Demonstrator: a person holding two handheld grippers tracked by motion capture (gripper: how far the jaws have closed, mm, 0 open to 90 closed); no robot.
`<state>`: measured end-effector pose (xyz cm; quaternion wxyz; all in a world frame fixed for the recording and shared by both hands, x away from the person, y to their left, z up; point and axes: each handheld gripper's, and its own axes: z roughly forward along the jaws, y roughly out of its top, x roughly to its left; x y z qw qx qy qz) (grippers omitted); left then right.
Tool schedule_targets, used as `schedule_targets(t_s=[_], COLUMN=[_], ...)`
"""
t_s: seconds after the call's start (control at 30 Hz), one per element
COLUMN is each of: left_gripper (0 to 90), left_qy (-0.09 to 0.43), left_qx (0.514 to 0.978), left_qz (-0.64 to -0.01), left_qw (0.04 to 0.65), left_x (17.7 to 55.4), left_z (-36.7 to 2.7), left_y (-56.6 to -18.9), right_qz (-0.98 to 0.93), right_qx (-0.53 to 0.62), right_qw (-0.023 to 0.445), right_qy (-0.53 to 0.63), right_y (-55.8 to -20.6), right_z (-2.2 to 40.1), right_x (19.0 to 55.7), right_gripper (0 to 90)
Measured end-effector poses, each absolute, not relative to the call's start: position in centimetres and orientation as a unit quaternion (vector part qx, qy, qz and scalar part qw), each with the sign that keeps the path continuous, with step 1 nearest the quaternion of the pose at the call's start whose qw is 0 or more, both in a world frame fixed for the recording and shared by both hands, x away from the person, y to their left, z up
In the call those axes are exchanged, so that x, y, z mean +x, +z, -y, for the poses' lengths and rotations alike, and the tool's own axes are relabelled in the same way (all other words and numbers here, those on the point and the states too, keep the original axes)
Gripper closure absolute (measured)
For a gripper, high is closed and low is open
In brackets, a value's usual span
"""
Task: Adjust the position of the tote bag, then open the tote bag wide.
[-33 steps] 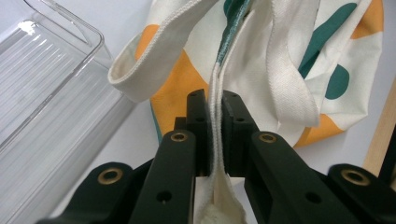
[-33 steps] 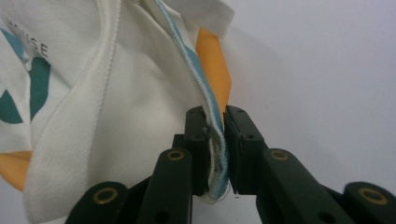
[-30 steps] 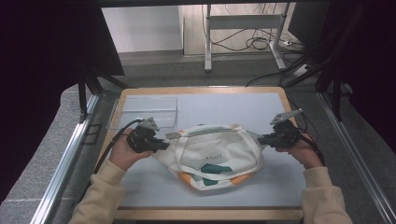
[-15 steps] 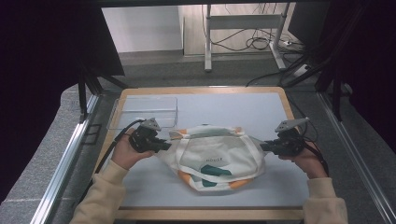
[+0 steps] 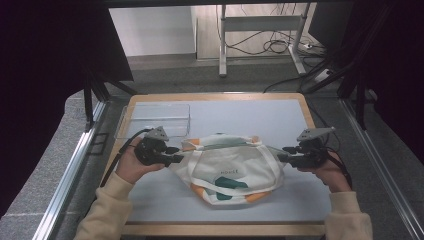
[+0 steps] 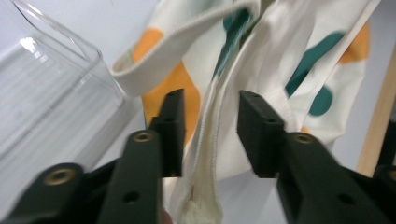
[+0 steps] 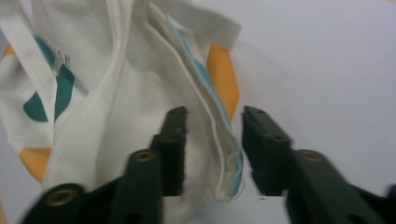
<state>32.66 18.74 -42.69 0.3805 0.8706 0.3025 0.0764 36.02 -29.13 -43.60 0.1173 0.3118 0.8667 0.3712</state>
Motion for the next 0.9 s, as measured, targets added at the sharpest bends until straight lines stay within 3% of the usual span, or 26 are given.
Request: schedule_targets(t_s=[0.17,0.9], left_gripper=[46.1,41.4], left_qy=[0.089,0.116], left_qx=[0.863,0.856], left_qz=[-0.301,-0.290], left_qw=[0.396,0.412], left_x=[32.1,32.2], left_z=[-19.3,-19.4], left_y=[-41.9,-40.8], right_qz=[-0.851,-0.829], right_qx=[0.328,0.330], right_qw=[0.142,0.155], right_qy=[0.386,0.425], right_y=[-42.5,-40.4], right_z=[29.1,26.9], right_x=[35.1,33.5], right_gripper=[38.0,27.9])
